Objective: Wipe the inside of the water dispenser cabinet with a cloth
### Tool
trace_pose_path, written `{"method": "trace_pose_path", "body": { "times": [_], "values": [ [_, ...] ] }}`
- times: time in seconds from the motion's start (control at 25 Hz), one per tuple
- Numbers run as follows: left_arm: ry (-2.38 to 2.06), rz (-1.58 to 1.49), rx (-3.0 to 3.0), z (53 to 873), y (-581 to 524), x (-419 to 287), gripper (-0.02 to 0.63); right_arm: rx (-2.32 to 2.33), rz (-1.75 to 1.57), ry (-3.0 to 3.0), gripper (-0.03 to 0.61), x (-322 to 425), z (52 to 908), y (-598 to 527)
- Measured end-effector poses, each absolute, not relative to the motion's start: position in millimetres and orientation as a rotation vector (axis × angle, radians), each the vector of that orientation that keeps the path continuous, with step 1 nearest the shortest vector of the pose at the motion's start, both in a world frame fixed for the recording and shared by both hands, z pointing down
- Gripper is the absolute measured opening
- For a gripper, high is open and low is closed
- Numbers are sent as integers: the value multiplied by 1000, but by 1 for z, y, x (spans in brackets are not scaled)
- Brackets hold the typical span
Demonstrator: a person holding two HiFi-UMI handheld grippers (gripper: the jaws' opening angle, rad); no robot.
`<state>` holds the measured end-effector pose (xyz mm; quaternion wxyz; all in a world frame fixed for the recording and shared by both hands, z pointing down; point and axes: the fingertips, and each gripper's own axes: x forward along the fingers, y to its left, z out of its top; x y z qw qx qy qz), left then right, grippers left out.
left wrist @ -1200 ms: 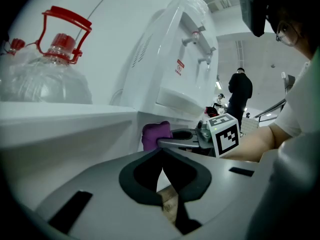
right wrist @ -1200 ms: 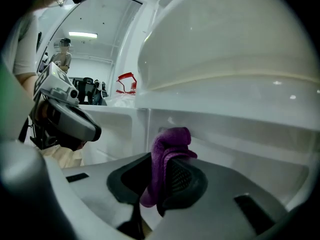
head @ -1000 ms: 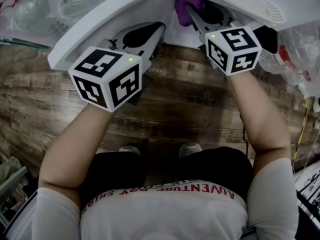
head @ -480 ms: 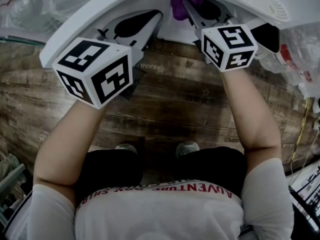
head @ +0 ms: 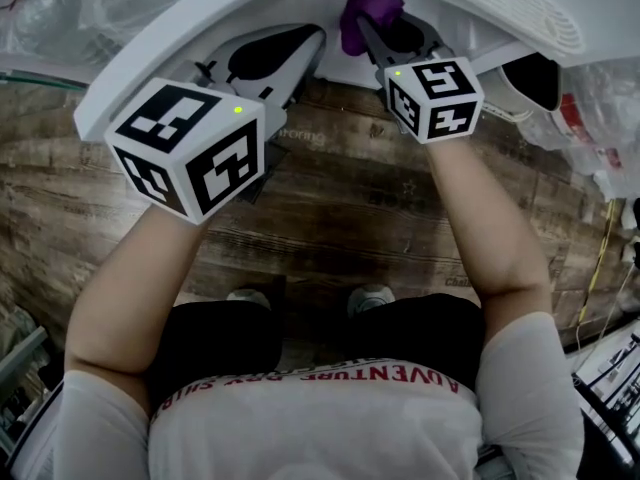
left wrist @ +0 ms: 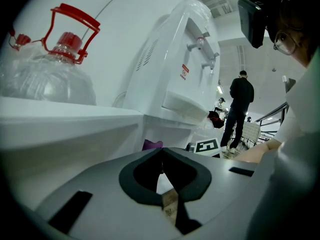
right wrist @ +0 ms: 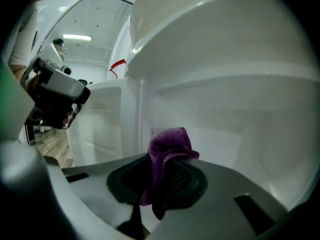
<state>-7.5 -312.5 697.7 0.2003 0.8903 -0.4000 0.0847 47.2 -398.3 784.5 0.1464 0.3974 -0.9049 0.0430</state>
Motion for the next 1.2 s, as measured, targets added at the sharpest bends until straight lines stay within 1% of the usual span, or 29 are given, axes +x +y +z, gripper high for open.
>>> {"method": "trace_pose_path", "body": {
  "times": [0.28,0.6,0.84,1.2],
  "values": [
    [-1104,267,2496,705,-312,-7,28,1160,165,-2538,64,46,825,-406],
    [-1106,285,2489,713,-313,-11,28,1238,188,-2501,64,53,850,-406],
    [-1109,296,2484,716,-314,-12,28,1148,177,-2420,63,45,885,-399],
    [-1093,306,2484,720,-314,-6,28,1123,280,-2344,64,44,919,-405]
  ]
}}
